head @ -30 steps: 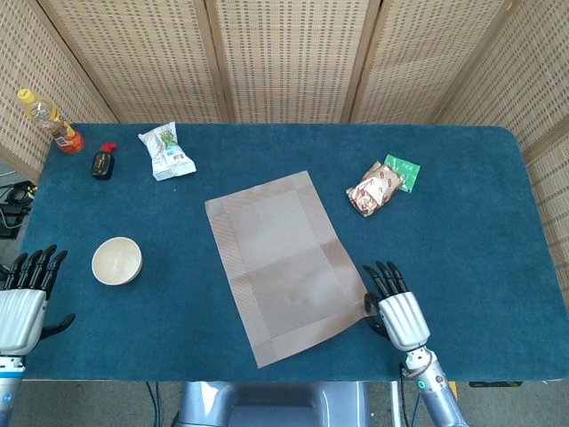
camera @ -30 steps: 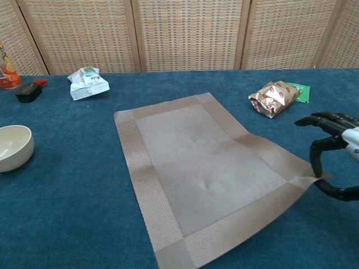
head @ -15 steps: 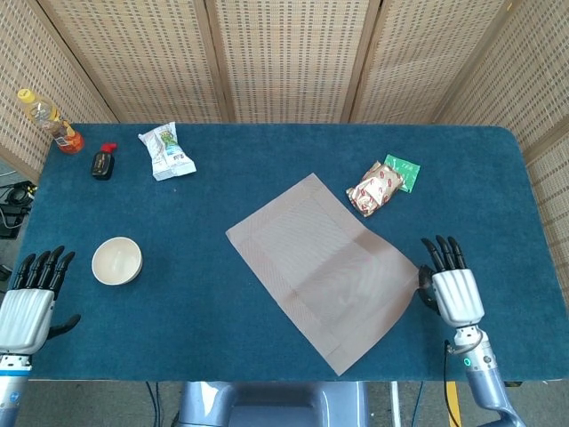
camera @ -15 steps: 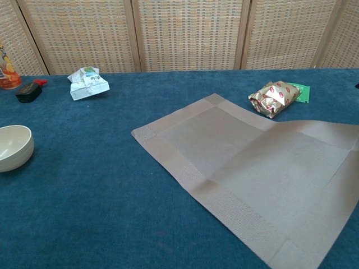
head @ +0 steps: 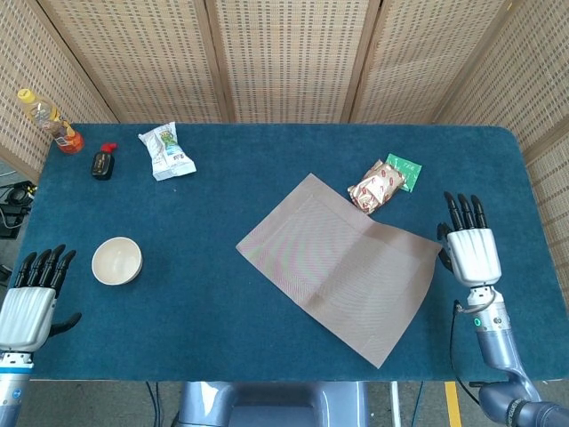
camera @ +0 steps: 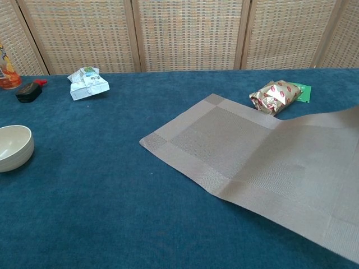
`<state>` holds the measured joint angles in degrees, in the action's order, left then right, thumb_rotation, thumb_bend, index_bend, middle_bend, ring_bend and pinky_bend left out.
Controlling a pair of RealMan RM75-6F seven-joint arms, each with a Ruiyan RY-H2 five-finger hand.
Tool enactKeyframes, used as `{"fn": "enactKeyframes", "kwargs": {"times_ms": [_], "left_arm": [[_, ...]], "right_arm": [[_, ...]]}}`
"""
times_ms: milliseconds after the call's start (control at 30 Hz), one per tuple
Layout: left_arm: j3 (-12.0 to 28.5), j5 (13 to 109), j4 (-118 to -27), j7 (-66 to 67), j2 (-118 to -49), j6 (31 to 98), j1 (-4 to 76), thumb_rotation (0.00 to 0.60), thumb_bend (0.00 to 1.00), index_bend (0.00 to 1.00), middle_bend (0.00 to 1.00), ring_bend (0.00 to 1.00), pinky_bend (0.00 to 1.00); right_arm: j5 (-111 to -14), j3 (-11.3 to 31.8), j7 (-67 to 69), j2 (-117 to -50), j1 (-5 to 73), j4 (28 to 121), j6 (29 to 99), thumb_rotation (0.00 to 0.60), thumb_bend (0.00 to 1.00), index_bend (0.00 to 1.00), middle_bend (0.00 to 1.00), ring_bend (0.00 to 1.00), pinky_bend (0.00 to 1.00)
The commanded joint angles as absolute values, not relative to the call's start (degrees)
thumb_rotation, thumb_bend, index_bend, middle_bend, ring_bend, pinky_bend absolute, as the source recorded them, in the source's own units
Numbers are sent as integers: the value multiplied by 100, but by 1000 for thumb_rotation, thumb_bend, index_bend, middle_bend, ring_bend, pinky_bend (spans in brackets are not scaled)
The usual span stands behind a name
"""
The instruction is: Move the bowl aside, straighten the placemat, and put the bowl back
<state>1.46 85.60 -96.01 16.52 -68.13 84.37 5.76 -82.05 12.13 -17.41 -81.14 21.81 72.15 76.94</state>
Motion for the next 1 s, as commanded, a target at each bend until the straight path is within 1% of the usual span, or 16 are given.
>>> {"fn": "enactKeyframes", "kwargs": {"times_ms": [33, 67, 133, 300, 500, 600, 700, 1000], "left_arm": [[154, 8539, -9589, 1643, -6820, 8409, 591, 600, 85, 0, 0, 0, 0], [160, 8532, -9584, 1640, -6825, 8396, 600, 600, 85, 0, 0, 0, 0], [169, 8526, -9575, 1652, -6838, 8372, 620, 600, 86, 0, 0, 0, 0], [173, 8581, -9595, 1781, -6888, 8270, 717, 600, 86, 0, 0, 0, 0], [255, 8653, -9946, 1956, -6828, 7946, 1008, 600, 86, 0, 0, 0, 0], [416, 8601, -10167, 2123, -6786, 7730, 1243, 600, 85, 0, 0, 0, 0], [604, 8501, -10275, 2435, -6879, 7529, 1501, 600, 85, 0, 0, 0, 0], [1150, 7710, -10044, 3188, -7729, 6631, 2473, 600, 87, 6, 0, 0, 0]], "right_arm": [[-7805, 1335, -2532, -7987, 2152, 7395, 7642, 600, 271, 123, 0, 0, 0], [-7687, 1370, -2595, -7947, 2103, 7558, 7669, 600, 262, 68, 0, 0, 0], [-7490, 1417, -2483, -7845, 1963, 7875, 7750, 600, 254, 25, 0, 0, 0], [-7527, 1289, -1703, -7630, 1572, 8265, 8065, 600, 241, 22, 0, 0, 0], [-8246, 877, -842, -7498, 1066, 8532, 8842, 600, 217, 22, 0, 0, 0], [-8556, 726, -522, -7458, 876, 8531, 9183, 600, 214, 23, 0, 0, 0], [-8818, 633, -272, -7402, 808, 8405, 9353, 600, 215, 32, 0, 0, 0], [-9121, 635, 397, -7203, 785, 8343, 9530, 600, 214, 39, 0, 0, 0]]}}
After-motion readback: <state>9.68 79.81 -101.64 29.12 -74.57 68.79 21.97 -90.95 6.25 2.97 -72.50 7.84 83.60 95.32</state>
